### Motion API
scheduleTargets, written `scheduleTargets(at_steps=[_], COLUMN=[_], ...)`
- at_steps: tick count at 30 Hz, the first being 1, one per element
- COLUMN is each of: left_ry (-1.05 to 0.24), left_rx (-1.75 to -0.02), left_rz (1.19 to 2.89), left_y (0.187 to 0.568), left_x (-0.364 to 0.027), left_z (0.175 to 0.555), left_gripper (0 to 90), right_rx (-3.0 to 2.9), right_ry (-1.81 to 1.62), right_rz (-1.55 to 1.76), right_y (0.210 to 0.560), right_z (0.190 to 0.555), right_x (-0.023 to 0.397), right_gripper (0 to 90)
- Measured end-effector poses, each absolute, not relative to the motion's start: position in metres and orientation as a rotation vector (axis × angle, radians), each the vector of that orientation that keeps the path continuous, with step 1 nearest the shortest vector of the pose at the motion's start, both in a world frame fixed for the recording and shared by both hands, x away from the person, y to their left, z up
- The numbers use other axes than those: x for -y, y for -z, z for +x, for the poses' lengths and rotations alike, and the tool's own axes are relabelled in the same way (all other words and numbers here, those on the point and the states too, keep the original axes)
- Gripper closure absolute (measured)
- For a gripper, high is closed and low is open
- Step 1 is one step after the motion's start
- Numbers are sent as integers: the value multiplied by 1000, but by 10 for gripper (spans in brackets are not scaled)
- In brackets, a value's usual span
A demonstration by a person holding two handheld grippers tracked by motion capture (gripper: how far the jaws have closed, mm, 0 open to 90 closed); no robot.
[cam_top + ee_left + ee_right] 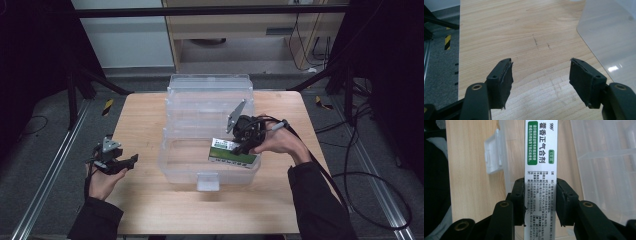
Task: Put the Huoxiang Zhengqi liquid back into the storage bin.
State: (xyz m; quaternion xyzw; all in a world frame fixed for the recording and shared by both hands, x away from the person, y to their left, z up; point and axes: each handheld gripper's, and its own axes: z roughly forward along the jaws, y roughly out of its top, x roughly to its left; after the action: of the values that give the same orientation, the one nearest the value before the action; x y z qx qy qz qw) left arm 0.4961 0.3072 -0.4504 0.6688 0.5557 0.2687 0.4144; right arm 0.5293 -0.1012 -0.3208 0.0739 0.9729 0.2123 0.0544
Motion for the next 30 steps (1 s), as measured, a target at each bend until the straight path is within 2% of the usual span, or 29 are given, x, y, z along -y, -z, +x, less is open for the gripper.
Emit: scheduleTargets(at_steps=[30], left_ry=[-674], left_rx=[-1395], left_rz=[1686], left_y=[451], left_x=[-307], left_z=[496], left_gripper=[343], right_rx=[-3032], right_ry=[-422], right_rz=[112], right_y=[349], right_z=[534], right_x=[87], right_gripper=[639])
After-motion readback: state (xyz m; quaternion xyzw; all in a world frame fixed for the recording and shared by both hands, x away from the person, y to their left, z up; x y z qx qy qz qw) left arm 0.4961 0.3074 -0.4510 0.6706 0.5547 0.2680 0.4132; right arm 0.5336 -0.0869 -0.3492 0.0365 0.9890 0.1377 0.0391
